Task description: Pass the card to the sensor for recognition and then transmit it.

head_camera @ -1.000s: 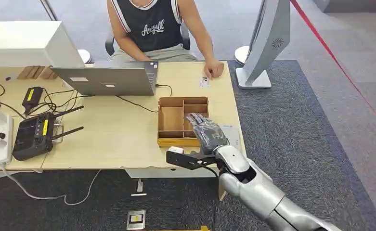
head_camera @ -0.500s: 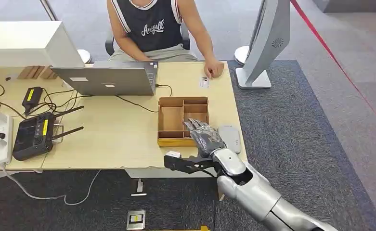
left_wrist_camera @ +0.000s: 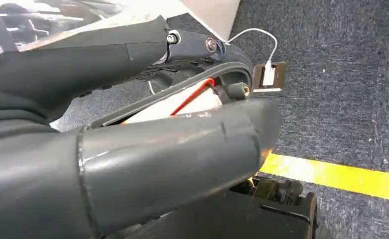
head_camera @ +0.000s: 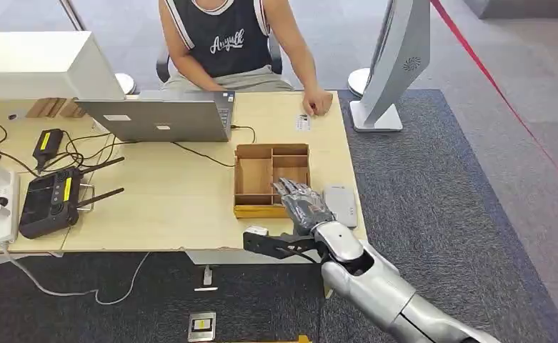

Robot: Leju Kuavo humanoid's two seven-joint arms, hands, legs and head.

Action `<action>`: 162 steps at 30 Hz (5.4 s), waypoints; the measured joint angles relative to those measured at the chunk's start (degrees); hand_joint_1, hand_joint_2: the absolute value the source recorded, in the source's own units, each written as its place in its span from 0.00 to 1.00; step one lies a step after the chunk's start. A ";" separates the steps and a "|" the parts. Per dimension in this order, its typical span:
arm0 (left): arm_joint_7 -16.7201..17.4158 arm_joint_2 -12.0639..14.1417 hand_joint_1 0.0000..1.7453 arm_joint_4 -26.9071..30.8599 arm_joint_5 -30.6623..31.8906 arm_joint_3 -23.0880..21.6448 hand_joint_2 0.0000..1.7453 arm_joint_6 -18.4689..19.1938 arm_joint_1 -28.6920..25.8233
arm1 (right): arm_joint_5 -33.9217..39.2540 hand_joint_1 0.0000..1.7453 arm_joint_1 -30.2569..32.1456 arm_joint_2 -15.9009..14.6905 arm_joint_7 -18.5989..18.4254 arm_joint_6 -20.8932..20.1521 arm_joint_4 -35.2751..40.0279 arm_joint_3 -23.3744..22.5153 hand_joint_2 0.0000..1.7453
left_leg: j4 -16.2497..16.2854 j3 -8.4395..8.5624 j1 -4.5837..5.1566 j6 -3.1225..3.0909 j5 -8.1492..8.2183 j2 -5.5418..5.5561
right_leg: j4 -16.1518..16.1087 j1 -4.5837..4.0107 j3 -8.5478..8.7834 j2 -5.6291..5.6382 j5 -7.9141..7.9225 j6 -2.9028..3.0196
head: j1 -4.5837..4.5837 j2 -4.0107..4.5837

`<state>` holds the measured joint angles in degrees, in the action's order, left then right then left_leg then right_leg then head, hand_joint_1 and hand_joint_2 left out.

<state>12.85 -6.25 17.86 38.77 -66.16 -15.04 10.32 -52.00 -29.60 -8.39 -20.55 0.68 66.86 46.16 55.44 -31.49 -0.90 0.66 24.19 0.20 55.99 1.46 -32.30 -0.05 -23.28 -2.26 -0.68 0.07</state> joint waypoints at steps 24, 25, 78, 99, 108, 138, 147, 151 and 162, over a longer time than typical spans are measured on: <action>-0.72 -0.28 0.00 0.02 2.91 0.02 0.00 0.63 0.10 | -6.82 0.00 -1.59 2.27 2.45 20.94 -12.51 -1.29 1.00 | 0.00 -0.01 0.00 0.00 0.00 0.01 | 0.00 0.00 0.01 0.00 0.00 0.00 | 0.00 0.00; -0.74 -0.28 0.00 0.02 2.99 0.02 0.00 0.63 0.10 | -6.82 0.00 -1.70 2.45 2.53 21.01 -13.58 -1.31 1.00 | 0.00 -0.01 0.00 0.00 0.00 0.02 | 0.00 0.00 0.01 0.00 0.00 0.00 | 0.00 0.00; -1.97 -0.52 0.00 0.02 6.16 0.11 0.00 1.66 0.13 | -4.66 0.00 -3.48 6.69 6.80 22.97 -23.34 -1.70 1.00 | 0.00 0.00 0.00 0.00 -0.01 0.00 | 0.01 0.00 0.01 0.00 0.01 0.00 | 0.00 0.00; -2.54 -0.72 0.00 0.02 7.80 0.11 0.00 2.01 0.24 | -3.69 0.00 -3.82 7.56 7.52 23.30 -23.91 -1.64 1.00 | 0.00 0.00 0.00 0.00 -0.01 0.01 | 0.00 0.00 0.00 0.00 0.01 0.00 | 0.00 0.00; -2.58 -0.77 0.00 0.02 8.35 0.09 0.00 2.56 0.28 | -3.45 0.00 -3.81 7.56 7.23 22.97 -24.72 -1.62 1.00 | 0.00 0.00 0.00 0.00 -0.01 0.00 | 0.01 0.00 0.00 0.00 0.01 0.00 | 0.02 0.00; -4.39 -1.03 0.00 0.02 10.78 0.02 0.00 3.96 0.67 | -2.05 0.96 -5.02 8.13 7.04 21.49 -27.52 -1.20 1.00 | 0.00 0.01 0.00 0.00 -0.01 -0.01 | 0.01 0.00 0.01 0.00 0.01 0.00 | 0.02 0.00; -3.61 -1.09 0.00 0.02 11.58 -0.02 0.00 3.87 0.70 | -1.81 1.00 -5.05 8.22 7.26 21.79 -27.89 -0.96 1.00 | 0.00 0.01 0.00 0.00 -0.01 -0.01 | 0.01 0.00 0.01 0.00 0.01 0.00 | 0.02 0.00; -3.87 -1.09 0.00 0.02 11.76 -0.04 0.00 4.07 0.71 | -1.62 1.00 -5.16 8.41 7.69 22.60 -28.04 -0.90 1.00 | 0.00 0.00 -0.01 0.00 -0.01 0.00 | 0.01 0.00 0.01 0.00 0.02 0.00 | 0.02 0.00; -9.44 -1.07 0.00 0.02 12.37 -0.13 0.00 5.73 0.95 | -1.68 1.00 -9.43 8.17 7.41 25.38 -24.91 -1.44 1.00 | 0.01 0.01 0.00 -0.01 -0.05 -0.02 | 0.01 0.00 0.00 0.00 0.06 -0.01 | 0.02 0.00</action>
<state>3.41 -7.32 17.88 51.15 -66.29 -9.31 11.27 -53.68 -39.03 -0.22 -13.14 26.05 41.95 44.72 55.45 -31.47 -0.89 0.65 24.14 0.18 56.00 1.46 -32.30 -0.05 -23.22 -2.27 -0.66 0.07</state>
